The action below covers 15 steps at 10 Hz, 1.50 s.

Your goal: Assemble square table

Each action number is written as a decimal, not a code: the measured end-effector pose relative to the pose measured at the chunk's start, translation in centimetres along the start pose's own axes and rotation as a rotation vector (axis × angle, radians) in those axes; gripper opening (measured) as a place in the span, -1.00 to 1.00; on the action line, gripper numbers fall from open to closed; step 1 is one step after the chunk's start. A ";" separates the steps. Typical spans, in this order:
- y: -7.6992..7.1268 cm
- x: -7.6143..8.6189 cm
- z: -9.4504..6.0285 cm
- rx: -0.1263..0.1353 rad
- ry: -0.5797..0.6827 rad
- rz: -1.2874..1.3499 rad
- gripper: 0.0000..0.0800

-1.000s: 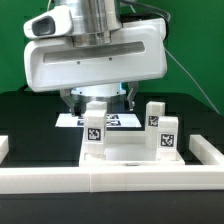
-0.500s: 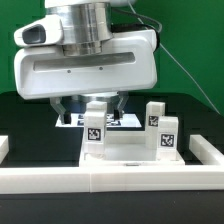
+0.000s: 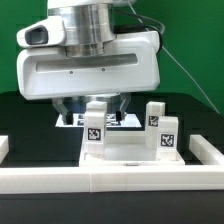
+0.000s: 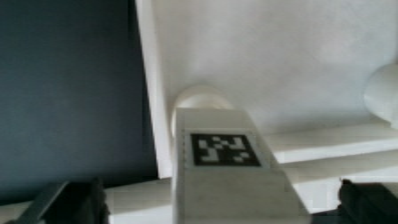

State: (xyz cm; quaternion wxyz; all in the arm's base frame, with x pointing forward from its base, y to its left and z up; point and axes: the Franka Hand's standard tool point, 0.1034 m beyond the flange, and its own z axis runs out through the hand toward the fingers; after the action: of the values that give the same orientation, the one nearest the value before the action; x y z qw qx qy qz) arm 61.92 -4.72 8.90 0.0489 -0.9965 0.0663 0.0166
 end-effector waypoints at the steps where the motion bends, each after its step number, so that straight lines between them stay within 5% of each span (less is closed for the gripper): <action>1: 0.1 0.3 -0.3 -0.001 0.007 0.005 0.62; 5: 0.7 0.2 -0.1 -0.001 0.004 -0.016 0.62; 6: 0.6 0.2 0.0 -0.001 0.003 -0.017 0.25; 7: 0.6 0.2 0.0 -0.001 0.003 -0.017 0.25; 9: 0.6 0.2 0.0 -0.001 0.003 -0.017 -0.28; 15: 0.2 0.2 0.1 0.012 0.020 0.232 -0.28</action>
Offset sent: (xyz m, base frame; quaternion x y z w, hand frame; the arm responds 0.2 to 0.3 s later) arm -0.0034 -0.0039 -0.0027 -0.0009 0.0005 -0.0228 0.9997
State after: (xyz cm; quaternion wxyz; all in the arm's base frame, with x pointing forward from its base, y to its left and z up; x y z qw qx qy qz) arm 62.05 -4.95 8.82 0.0520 -0.9819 0.1820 0.0119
